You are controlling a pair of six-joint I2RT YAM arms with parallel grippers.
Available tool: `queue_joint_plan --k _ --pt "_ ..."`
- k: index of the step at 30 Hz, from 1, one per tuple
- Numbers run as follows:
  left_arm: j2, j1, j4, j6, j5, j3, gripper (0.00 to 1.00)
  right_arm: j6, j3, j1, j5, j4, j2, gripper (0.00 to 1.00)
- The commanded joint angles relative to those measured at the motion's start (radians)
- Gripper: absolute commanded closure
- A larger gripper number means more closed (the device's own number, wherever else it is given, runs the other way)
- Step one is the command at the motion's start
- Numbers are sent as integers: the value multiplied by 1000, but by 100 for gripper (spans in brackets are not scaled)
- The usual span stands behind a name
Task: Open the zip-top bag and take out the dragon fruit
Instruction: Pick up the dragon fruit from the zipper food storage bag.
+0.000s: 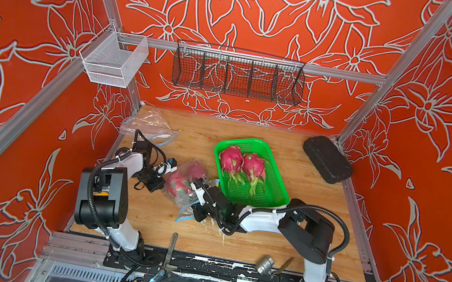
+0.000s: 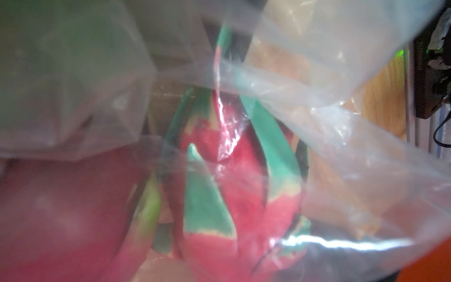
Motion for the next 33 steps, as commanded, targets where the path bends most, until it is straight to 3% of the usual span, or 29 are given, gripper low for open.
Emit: queue_joint_plan --k 1,4,7,11,13,16,19,21,27,33 --pt "2 -4 62 -31 -29 -1 100 14 -26 9 0 3 -78 88" --pt "2 -4 75 -35 -37 -7 100 17 -48 9 28 -12 -105 85" --pt "-9 -3 66 -28 -32 -13 100 20 -45 10 41 -25 -111 76" --pt "-75 13 -32 19 3 -14 100 9 -18 19 72 -69 -109 68" --pt "-128 29 -111 79 25 -20 100 0 -14 22 86 -77 -112 72" --pt "-216 43 -219 176 50 -55 77 -6 -18 22 94 -59 -115 98" --pt "-290 40 -274 258 105 -112 44 -10 -11 24 93 -55 -113 100" --pt "-320 29 -241 272 134 -151 33 -12 -10 28 98 -54 -115 100" --pt "-250 -38 -63 172 106 -180 33 0 -52 37 126 -27 -164 100" --pt "-125 -64 8 57 66 -124 50 -6 -62 48 133 -5 -170 100"
